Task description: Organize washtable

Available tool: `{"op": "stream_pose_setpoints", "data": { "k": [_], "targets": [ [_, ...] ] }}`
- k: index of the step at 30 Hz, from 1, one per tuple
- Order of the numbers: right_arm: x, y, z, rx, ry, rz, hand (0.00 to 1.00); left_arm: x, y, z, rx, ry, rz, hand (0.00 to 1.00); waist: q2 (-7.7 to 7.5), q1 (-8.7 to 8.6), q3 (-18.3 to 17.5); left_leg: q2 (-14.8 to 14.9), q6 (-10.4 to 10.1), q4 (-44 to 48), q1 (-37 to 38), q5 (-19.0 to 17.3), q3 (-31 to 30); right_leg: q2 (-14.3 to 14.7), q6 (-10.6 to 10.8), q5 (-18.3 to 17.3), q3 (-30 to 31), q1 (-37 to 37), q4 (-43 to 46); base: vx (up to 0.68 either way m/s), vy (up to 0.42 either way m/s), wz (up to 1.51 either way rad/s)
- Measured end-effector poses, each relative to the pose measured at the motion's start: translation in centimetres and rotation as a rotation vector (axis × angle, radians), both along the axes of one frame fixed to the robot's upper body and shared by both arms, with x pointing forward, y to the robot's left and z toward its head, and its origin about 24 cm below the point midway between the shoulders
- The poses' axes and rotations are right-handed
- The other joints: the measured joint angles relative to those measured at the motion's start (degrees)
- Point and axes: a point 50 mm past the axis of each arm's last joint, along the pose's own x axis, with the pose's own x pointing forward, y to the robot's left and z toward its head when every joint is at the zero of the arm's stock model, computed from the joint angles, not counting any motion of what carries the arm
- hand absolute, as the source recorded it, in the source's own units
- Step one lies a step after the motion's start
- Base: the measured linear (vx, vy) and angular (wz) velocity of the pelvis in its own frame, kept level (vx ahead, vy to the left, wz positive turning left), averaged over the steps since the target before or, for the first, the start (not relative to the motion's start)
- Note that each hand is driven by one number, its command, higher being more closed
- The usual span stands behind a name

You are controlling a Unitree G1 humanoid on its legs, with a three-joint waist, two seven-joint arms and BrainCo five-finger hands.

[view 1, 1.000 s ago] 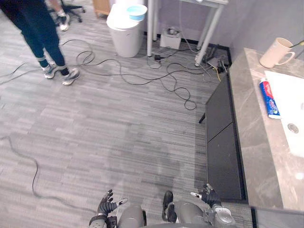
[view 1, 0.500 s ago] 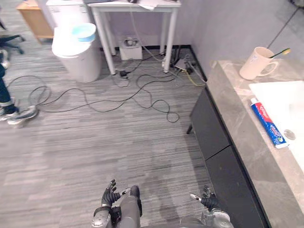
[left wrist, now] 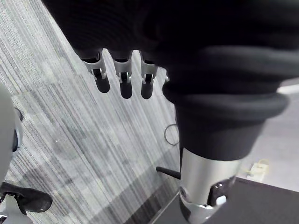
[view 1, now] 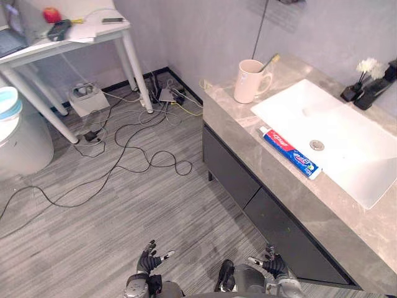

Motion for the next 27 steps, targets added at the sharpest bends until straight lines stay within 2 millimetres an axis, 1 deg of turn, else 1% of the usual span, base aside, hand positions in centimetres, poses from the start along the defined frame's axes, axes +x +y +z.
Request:
{"op": "stream_pose_setpoints", "data": {
  "k": [1, 2, 3, 4, 5, 6, 7, 8, 9, 10, 11, 12, 13, 14, 15, 16, 17, 18, 19, 20, 21, 22, 23, 24, 25, 26, 27],
  "targets": [
    [0.0, 0.0, 0.1, -0.002, -0.005, -0.001, 0.00, 0.1, -0.2, 0.1, -0.006, -0.009, 0.004, 0.00, 0.54, -0.03, 0.23, 2.19, -0.13, 7.65, -2.02, 0.90, -1.26, 1.04, -0.19, -0.35, 0.92, 1.64, -0.68, 0.22, -0.031, -0.65],
    [-0.1, -0.1, 0.2, -0.004, -0.009, -0.005, 0.00, 0.1, -0.4, 0.2, -0.013, -0.021, 0.013, 0.00, 1.07, 0.22, 0.39, 4.63, 0.07, 17.38, -5.15, 3.55, -3.45, 1.95, -0.52, -1.10, 2.97, 3.41, -1.20, 0.20, 0.041, -0.94],
    [-0.1, -0.1, 0.2, 0.000, -0.011, -0.010, 0.00, 0.0, -0.6, 0.3, -0.017, -0.024, 0.017, 0.00, 1.15, 0.49, 0.47, 6.01, 0.44, 24.00, -7.85, 1.62, -5.17, 2.58, -1.27, -2.32, 5.48, 4.35, -0.94, 0.21, 0.071, -0.97],
    [-0.2, -0.1, 0.2, 0.000, -0.008, -0.015, 0.00, 0.0, -0.5, 0.3, -0.017, -0.026, 0.016, 0.00, 1.24, 0.58, 0.47, 6.08, 0.47, 25.60, -8.84, 0.32, -5.62, 2.60, -1.40, -2.88, 6.83, 4.87, -0.94, 0.20, 0.122, -1.12],
    [-0.4, -0.3, 0.1, -0.001, -0.003, -0.023, 0.00, 0.1, -0.3, 0.3, -0.011, -0.026, 0.019, 0.00, 1.13, 1.26, 0.51, 5.80, 0.61, 25.81, -10.02, -1.75, -5.36, 2.20, -1.02, -3.24, 9.69, 5.77, -0.95, 0.17, 0.107, -0.96],
    [-0.5, -0.3, 0.1, -0.003, 0.001, -0.025, 0.00, 0.1, -0.3, 0.4, -0.010, -0.028, 0.022, 0.00, 1.01, 1.46, 0.55, 5.48, 1.14, 24.76, -10.61, -2.30, -5.23, 1.90, -0.80, -3.36, 11.04, 6.21, -0.97, 0.23, 0.158, -1.12],
    [-0.8, -0.5, -0.1, 0.000, 0.011, -0.040, 0.00, 0.1, -0.2, 0.4, -0.006, -0.029, 0.021, 0.00, 0.74, 1.45, 0.49, 4.46, 1.23, 20.66, -12.08, -2.95, -5.82, 0.95, 0.07, -3.71, 13.09, 6.85, -0.92, 0.24, 0.200, -0.90],
    [-0.6, -0.6, -0.1, 0.001, 0.011, -0.050, 0.00, 0.2, 0.0, 0.5, -0.001, -0.033, 0.018, 0.00, 0.44, 1.41, 0.65, 2.69, 1.22, 14.59, -13.57, -2.95, -7.32, -0.34, 1.34, -4.14, 15.01, 7.41, -0.79, 0.24, 0.230, -0.79],
    [-0.7, -0.8, -0.1, 0.000, 0.014, -0.057, 0.00, 0.2, 0.0, 0.5, 0.000, -0.034, 0.018, 0.00, 0.33, 1.41, 0.61, 1.32, 1.04, 10.56, -14.21, -2.82, -8.93, -1.11, 2.33, -4.34, 15.79, 7.60, -0.77, 0.22, 0.295, -0.73],
    [-1.1, -1.1, -0.3, -0.005, 0.030, -0.068, 0.00, 0.1, 0.0, 0.4, -0.001, -0.032, 0.018, 0.00, 0.36, 1.45, 0.55, -2.00, -0.23, 0.42, -14.19, -1.93, -13.01, -2.39, 4.23, -4.96, 17.93, 7.54, -0.62, 0.22, 0.366, -0.70],
    [-1.1, -1.6, -0.3, -0.019, 0.033, -0.063, 0.00, 0.0, -0.3, 0.4, -0.007, -0.029, 0.018, 0.00, 1.43, 1.51, 0.32, -3.28, -1.83, -7.53, -13.86, 0.47, -17.38, -2.27, 5.78, -5.68, 19.66, 7.39, -0.46, 0.22, 0.405, -0.95],
    [-0.9, -1.8, -0.5, -0.023, 0.046, -0.058, 0.00, -0.4, -0.4, 0.1, -0.019, -0.011, 0.031, 0.00, 1.59, 1.74, 0.14, -4.68, -0.79, -8.50, -12.44, 4.18, -17.97, -2.68, 6.92, -5.74, 21.75, 7.58, -0.54, 0.32, 0.444, -0.72],
    [-0.7, -0.9, -0.6, -0.002, 0.046, -0.047, 0.00, -0.2, 0.4, 0.3, 0.007, -0.016, 0.031, 0.00, -0.25, 1.32, -0.62, -6.76, -0.85, -9.64, -12.03, 3.17, -17.19, -4.54, 7.17, -5.06, 22.80, 7.66, -2.30, 0.34, 0.378, -0.63],
    [-1.0, -0.4, -0.8, 0.013, 0.057, -0.051, 0.00, 0.2, 0.9, 0.4, 0.021, -0.029, 0.024, 0.00, -2.03, 1.46, -0.86, -7.78, 0.41, -7.58, -12.34, 1.99, -16.40, -5.71, 7.95, -4.41, 23.57, 7.57, -3.14, 0.33, 0.339, -0.38],
    [-1.0, -0.2, -0.8, 0.017, 0.060, -0.049, 0.00, 0.2, 1.0, 0.4, 0.025, -0.025, 0.022, 0.00, -2.51, 1.64, -0.83, -8.20, 1.07, -5.85, -12.66, 1.16, -16.16, -6.03, 8.08, -4.37, 24.51, 7.58, -3.34, 0.25, 0.260, -0.59],
    [-0.8, -0.1, -0.8, 0.019, 0.057, -0.044, 0.00, -0.1, 1.1, 0.2, 0.027, -0.011, 0.023, 0.00, -2.46, 1.82, -0.81, -8.19, 2.05, -3.46, -12.69, -0.73, -15.27, -6.51, 8.30, -4.24, 26.07, 7.93, -3.48, 0.19, 0.206, -0.62],
    [-0.6, 0.0, -0.8, 0.019, 0.051, -0.038, 0.00, 0.0, 1.3, 0.2, 0.033, -0.006, 0.018, 0.00, -3.07, 1.72, -1.18, -8.31, 2.67, -2.97, -11.88, -1.74, -14.07, -7.04, 9.38, -3.60, 26.86, 7.84, -3.06, 0.22, 0.232, -0.76],
    [-0.2, 0.0, -0.7, 0.015, 0.042, -0.029, 0.00, -0.1, 1.3, 0.1, 0.034, -0.002, 0.012, 0.00, -2.90, 1.81, -1.10, -8.39, 3.19, -3.28, -10.54, -2.63, -12.87, -7.27, 9.86, -3.32, 27.91, 6.86, -0.95, 0.19, 0.200, -0.90],
    [0.3, 0.1, -0.5, 0.009, 0.029, -0.016, 0.00, -0.2, 1.1, 0.0, 0.035, 0.005, 0.002, 0.00, -2.54, 1.80, -0.88, -8.31, 3.57, -4.81, -7.99, -3.12, -10.40, -7.43, 10.40, -3.01, 29.43, 3.75, 5.67, 0.19, 0.187, -1.05],
    [0.7, 0.2, -0.4, 0.007, 0.021, -0.004, 0.00, -0.4, 1.1, -0.1, 0.038, 0.015, -0.010, 0.00, -2.30, 1.74, -0.73, -8.78, 3.81, -6.49, -5.45, -3.20, -8.26, -7.84, 11.60, -1.94, 29.16, -0.01, 13.36, 0.16, 0.150, -0.98],
    [0.8, 0.3, -0.3, 0.005, 0.017, 0.004, 0.00, -0.4, 0.9, -0.2, 0.038, 0.019, -0.023, 0.00, -1.99, 1.44, -0.55, -9.00, 4.52, -7.91, -3.34, -3.58, -6.94, -8.52, 11.14, -1.19, 27.46, -2.25, 18.37, 0.12, 0.104, -0.66],
    [1.0, 0.4, -0.3, 0.003, 0.016, 0.015, 0.00, -0.4, 0.8, -0.2, 0.037, 0.020, -0.033, 0.00, -1.52, 1.37, -0.26, -9.17, 4.89, -8.91, -2.10, -3.79, -6.13, -9.16, 10.63, -1.48, 25.63, -3.17, 20.91, 0.10, 0.096, -0.54],
    [0.9, 0.6, -0.4, 0.004, 0.023, 0.039, 0.00, -0.3, 1.0, -0.1, 0.047, 0.021, -0.048, 0.00, -1.35, 1.31, -0.16, -9.27, 4.91, -10.31, -0.12, -3.80, -4.91, -9.50, 9.21, -2.87, 21.89, -4.80, 23.72, 0.08, 0.049, -0.47],
    [1.0, 0.7, -0.3, 0.005, 0.019, 0.051, 0.00, -0.2, 1.2, -0.1, 0.054, 0.019, -0.052, 0.00, -1.55, 1.23, -0.29, -9.20, 4.87, -11.58, 0.93, -3.78, -4.46, -8.82, 8.73, -3.96, 18.12, -5.80, 22.85, 0.07, 0.023, -0.38],
    [1.1, 0.8, -0.3, 0.007, 0.017, 0.056, 0.00, -0.2, 1.2, -0.1, 0.057, 0.019, -0.056, 0.00, -1.83, 1.15, -0.44, -9.26, 4.73, -11.86, 1.11, -3.70, -4.22, -8.22, 8.47, -4.07, 15.88, -6.18, 21.18, 0.09, -0.015, -0.35],
    [1.1, 0.5, -0.3, -0.004, 0.021, 0.075, 0.00, -0.3, 1.2, -0.1, 0.058, 0.025, -0.061, 0.00, -1.69, 1.42, -1.03, -9.67, 4.14, -12.71, 1.27, -3.29, -4.21, -8.22, 7.87, -4.33, 12.52, -6.09, 17.92, 0.09, -0.014, -0.40],
    [1.1, 0.4, -0.3, -0.009, 0.023, 0.085, 0.00, -0.4, 1.1, -0.2, 0.053, 0.028, -0.060, 0.00, -1.62, 1.48, -1.47, -9.56, 3.78, -13.65, 1.31, -2.76, -4.33, -7.84, 7.87, -4.32, 11.75, -5.51, 15.56, 0.12, -0.045, -0.55]
  ]
}}
